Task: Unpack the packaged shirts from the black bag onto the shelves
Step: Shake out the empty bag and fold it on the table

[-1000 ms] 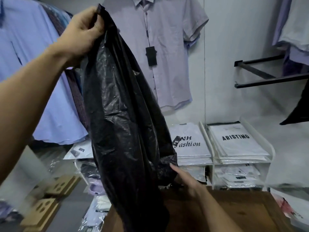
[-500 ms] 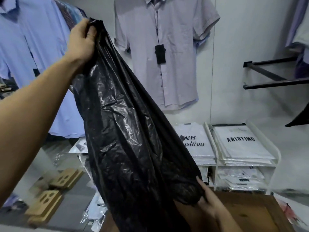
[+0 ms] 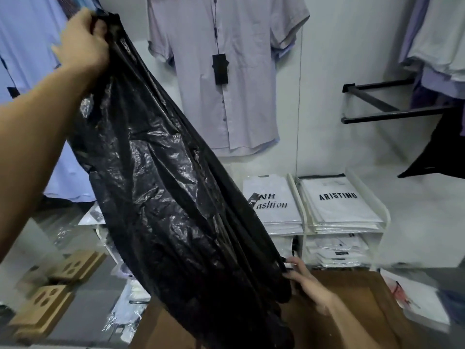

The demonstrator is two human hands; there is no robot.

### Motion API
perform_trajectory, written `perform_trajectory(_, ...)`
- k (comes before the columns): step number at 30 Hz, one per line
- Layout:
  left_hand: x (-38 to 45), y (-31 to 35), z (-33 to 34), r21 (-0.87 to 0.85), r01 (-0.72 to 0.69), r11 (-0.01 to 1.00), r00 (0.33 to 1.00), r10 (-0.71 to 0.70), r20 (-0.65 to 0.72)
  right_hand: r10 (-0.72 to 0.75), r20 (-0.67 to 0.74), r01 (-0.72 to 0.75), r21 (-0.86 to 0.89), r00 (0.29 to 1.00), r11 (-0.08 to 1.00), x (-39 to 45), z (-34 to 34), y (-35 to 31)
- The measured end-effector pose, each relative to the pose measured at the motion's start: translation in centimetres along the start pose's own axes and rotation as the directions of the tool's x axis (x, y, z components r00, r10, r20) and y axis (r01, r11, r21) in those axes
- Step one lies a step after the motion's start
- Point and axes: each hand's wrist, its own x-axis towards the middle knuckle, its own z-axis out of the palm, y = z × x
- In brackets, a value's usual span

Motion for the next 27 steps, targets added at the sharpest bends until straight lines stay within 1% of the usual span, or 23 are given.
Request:
perform_trajectory(1,0.1,0.2,0.0,0.038,0.013,0.999,1.000,-0.013,0.000,-0.023,-0.007,0.023,0.037,1.000,0.999,0.3,3.1,-0.4)
perform_trajectory(2,0.2,0.3,0.1,0.075,0.018,0.997,1.000,-0.018,0.002,-0.069,0.048,0.072,-0.058,0.996,0.996,-0.6,3.6,-0.7)
perform_trajectory(3,0.2,0.6,0.2,0.106,0.018,0.994,1.000,-0.018,0.000,-0.061,0.037,0.062,-0.051,0.997,0.997,0.4,4.0,-0.9)
perform_trajectory(4,0.1,1.0,0.3,0.130,0.019,0.991,1.000,-0.019,0.000,-0.092,0.012,0.093,-0.033,0.996,0.995,0.9,4.1,-0.7)
perform_trajectory(5,0.1,1.5,0.4,0.152,0.021,0.988,1.000,-0.021,-0.001,-0.131,0.032,0.132,-0.045,0.991,0.990,1.2,3.7,-0.2)
perform_trajectory(6,0.1,1.9,0.5,0.178,0.033,0.983,0.999,-0.032,-0.005,-0.089,0.045,0.092,-0.083,0.995,0.992,1.4,3.2,0.1)
perform_trajectory(7,0.0,2.5,0.5,0.196,0.047,0.979,0.999,-0.044,-0.017,-0.090,0.085,0.102,-0.142,0.992,0.985,1.2,3.2,-0.2)
perform_trajectory(9,-0.1,3.3,0.6,0.221,0.053,0.974,0.998,-0.047,-0.032,-0.082,0.235,0.148,-0.280,0.968,0.948,1.2,3.3,-0.5)
perform_trajectory(11,0.0,3.8,0.6,0.249,0.044,0.968,0.999,-0.038,-0.029,-0.036,0.344,0.204,-0.467,0.938,0.861,1.5,3.1,-0.4)
perform_trajectory(12,0.1,4.1,0.7,0.251,0.044,0.967,0.999,-0.039,-0.023,-0.005,0.362,0.208,-0.525,0.932,0.825,1.6,3.1,-0.2)
perform_trajectory(13,0.0,4.4,0.7,0.250,0.046,0.967,0.999,-0.043,-0.019,0.026,0.312,0.171,-0.585,0.950,0.793,1.6,3.4,0.0)
perform_trajectory(15,-0.1,5.2,0.8,0.248,0.054,0.967,0.999,-0.050,-0.020,0.020,0.221,0.133,-0.656,0.975,0.743,1.4,4.7,0.1)
perform_trajectory(16,-0.1,5.6,0.9,0.239,0.058,0.969,0.998,-0.054,-0.021,0.027,0.205,0.119,-0.667,0.978,0.735,1.1,5.3,-0.1)
perform_trajectory(18,-0.2,6.4,1.0,0.234,0.064,0.970,0.998,-0.062,-0.015,0.063,0.218,0.104,-0.676,0.974,0.729,1.0,6.1,-0.5)
perform_trajectory(19,-0.2,6.8,1.0,0.243,0.066,0.968,0.998,-0.065,-0.014,0.114,0.256,0.096,-0.682,0.960,0.725,0.8,6.1,-0.7)
perform_trajectory(21,-0.3,7.4,1.1,0.268,0.067,0.961,0.998,-0.065,-0.016,0.171,0.280,0.083,-0.708,0.945,0.702,0.6,6.2,-1.2)
perform_trajectory(22,-0.3,7.6,1.3,0.277,0.058,0.959,0.998,-0.056,-0.014,0.146,0.268,0.093,-0.709,0.952,0.699,0.7,6.4,-1.2)
perform_trajectory(24,-0.4,8.1,1.7,0.282,0.050,0.958,0.999,-0.048,-0.012,0.025,0.213,0.136,-0.706,0.977,0.695,1.5,6.8,-1.0)
perform_trajectory(27,-0.4,8.7,2.0,0.277,0.055,0.959,0.998,-0.051,-0.019,-0.140,0.134,0.193,-0.754,0.981,0.627,3.8,6.5,0.4)
